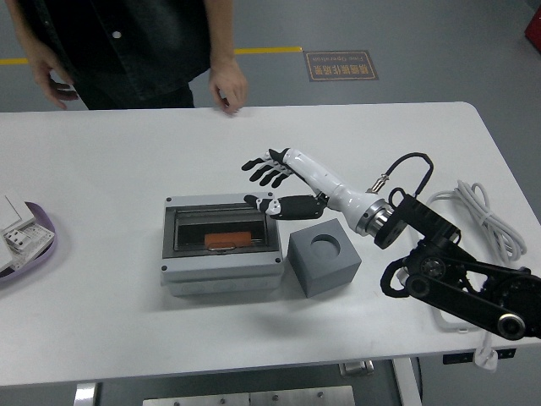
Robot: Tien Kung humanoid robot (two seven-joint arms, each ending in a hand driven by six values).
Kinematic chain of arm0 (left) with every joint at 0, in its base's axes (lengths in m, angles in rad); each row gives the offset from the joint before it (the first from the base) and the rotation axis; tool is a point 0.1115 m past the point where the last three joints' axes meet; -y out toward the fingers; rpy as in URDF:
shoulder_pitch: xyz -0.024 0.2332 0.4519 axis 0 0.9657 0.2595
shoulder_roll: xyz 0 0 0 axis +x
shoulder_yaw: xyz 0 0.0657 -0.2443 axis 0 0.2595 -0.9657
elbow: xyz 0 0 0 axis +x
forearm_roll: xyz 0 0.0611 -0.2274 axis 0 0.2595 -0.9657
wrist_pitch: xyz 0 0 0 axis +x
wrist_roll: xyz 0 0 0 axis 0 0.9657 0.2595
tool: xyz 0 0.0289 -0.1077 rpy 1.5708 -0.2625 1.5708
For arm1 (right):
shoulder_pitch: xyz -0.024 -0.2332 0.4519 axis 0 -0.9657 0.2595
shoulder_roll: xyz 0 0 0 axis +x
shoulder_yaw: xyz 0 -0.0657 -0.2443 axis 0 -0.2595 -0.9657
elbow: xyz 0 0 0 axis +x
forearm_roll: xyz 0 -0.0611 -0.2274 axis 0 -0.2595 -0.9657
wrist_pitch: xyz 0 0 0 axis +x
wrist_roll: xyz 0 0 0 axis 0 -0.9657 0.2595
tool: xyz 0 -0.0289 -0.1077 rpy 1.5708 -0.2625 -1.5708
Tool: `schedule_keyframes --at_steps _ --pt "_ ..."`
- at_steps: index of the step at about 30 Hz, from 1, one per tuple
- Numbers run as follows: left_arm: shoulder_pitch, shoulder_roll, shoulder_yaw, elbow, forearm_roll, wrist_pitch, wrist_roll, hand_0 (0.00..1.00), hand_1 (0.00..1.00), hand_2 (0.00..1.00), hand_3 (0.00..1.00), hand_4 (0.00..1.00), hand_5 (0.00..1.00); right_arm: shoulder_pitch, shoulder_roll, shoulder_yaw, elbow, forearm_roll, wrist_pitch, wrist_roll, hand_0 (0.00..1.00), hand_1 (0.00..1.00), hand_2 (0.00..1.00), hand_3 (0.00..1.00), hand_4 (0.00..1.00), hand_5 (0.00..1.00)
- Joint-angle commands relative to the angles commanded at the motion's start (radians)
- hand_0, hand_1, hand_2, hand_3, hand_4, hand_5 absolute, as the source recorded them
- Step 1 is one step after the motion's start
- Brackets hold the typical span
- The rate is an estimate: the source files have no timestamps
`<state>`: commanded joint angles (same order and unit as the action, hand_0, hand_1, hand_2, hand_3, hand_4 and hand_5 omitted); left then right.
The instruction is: Pick up the cylinder from the cube,place it in the box,flap close box
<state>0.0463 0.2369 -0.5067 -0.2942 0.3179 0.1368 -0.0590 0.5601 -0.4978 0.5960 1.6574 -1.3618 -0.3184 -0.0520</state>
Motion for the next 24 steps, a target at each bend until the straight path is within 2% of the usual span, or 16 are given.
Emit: schedule_keyframes --at_steps 4,10,11,12,17,18,19,24 --pt "0.003 -0.004 -0.004 0.000 0.002 0.000 0.000 0.521 0.586 0.595 0.657 0.764 0.161 -0.086 -0.011 0.124 -0.031 0.008 -0.017 0.079 0.556 0.576 0.627 0.706 0.717 0.324" --pt "0.005 -0.007 -0.002 0.000 0.002 0.001 0.000 0.521 0.586 0.596 0.657 0.764 0.160 -0.202 0.010 0.267 -0.126 0.097 -0.033 0.210 0.563 0.570 0.617 0.691 0.716 0.332" --pt "0.005 -0.006 -0.002 0.000 0.003 0.001 0.000 0.521 0.586 0.596 0.657 0.764 0.160 -0.216 0.015 0.281 -0.141 0.115 -0.036 0.232 0.563 0.570 0.617 0.691 0.716 0.332" --pt "0.005 -0.006 -0.002 0.000 0.003 0.001 0.000 0.522 0.586 0.596 0.658 0.764 0.158 -0.230 0.020 0.289 -0.157 0.137 -0.039 0.258 0.620 0.591 0.620 0.679 0.706 0.336" --pt "0.003 -0.004 0.002 -0.001 0.003 0.001 0.000 0.522 0.586 0.596 0.658 0.764 0.158 -0.293 0.048 0.305 -0.203 0.245 -0.033 0.371 0.620 0.591 0.620 0.679 0.706 0.336" --pt "0.002 -0.004 0.004 -0.001 0.003 0.001 0.000 0.523 0.587 0.597 0.656 0.764 0.160 -0.303 0.054 0.309 -0.206 0.265 -0.029 0.389 0.677 0.613 0.627 0.662 0.704 0.306" --pt "0.002 -0.003 0.009 -0.001 0.001 0.001 0.001 0.523 0.587 0.597 0.656 0.764 0.160 -0.313 0.060 0.313 -0.209 0.288 -0.025 0.408 0.677 0.613 0.627 0.662 0.704 0.306" --pt "-0.006 0.003 0.052 0.001 -0.009 0.000 0.002 0.523 0.587 0.597 0.656 0.764 0.160 -0.335 0.073 0.339 -0.204 0.368 -0.015 0.440 0.672 0.612 0.626 0.653 0.708 0.288"
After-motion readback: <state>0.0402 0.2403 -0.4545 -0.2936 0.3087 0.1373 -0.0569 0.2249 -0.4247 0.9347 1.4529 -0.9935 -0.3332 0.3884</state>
